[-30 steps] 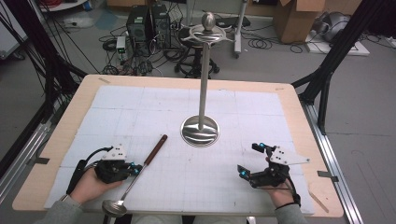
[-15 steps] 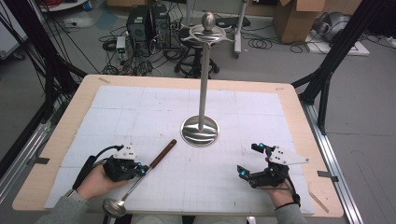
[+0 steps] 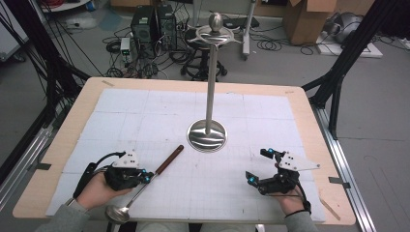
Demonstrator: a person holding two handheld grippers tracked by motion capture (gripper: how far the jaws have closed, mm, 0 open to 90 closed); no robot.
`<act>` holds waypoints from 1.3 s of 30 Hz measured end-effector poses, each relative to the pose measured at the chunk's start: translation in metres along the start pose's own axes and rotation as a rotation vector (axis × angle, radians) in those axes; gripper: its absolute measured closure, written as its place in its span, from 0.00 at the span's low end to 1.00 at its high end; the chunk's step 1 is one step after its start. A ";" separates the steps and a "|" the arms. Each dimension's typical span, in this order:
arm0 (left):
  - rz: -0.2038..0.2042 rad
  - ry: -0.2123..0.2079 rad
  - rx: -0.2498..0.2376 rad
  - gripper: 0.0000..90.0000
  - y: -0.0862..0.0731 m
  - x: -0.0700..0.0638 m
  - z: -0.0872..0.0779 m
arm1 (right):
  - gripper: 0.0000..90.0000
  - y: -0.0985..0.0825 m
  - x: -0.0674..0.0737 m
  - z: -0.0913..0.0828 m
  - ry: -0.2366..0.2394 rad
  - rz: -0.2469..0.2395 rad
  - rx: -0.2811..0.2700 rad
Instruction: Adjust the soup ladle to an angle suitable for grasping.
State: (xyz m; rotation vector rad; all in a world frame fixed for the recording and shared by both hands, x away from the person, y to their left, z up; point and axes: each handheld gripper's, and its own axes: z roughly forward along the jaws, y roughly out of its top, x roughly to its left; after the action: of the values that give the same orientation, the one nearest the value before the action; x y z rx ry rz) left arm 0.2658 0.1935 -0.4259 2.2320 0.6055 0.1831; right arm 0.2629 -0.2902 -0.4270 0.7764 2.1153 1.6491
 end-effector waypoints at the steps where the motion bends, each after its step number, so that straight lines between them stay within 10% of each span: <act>1: 0.018 -0.015 -0.013 1.00 -0.001 -0.004 -0.003 | 0.00 0.000 0.000 0.000 0.000 -0.002 0.000; 9: 0.095 -0.083 0.033 1.00 -0.007 -0.022 -0.005 | 0.00 0.001 0.001 0.000 -0.001 -0.008 0.002; 15: 0.154 -0.037 0.072 1.00 -0.009 -0.023 -0.007 | 0.00 0.001 0.001 -0.001 0.000 -0.009 -0.003; 28: 0.098 -0.102 0.153 1.00 -0.014 -0.020 -0.007 | 0.00 0.001 0.001 0.000 0.003 -0.012 0.000; 39: 0.178 -0.045 0.164 1.00 -0.018 -0.015 -0.014 | 0.00 0.001 0.001 0.000 0.006 -0.012 -0.001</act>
State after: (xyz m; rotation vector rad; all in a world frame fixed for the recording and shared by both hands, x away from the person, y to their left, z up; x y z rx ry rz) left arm 0.2415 0.2055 -0.4289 2.4431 0.4097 0.1786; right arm 0.2623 -0.2894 -0.4258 0.7578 2.1190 1.6484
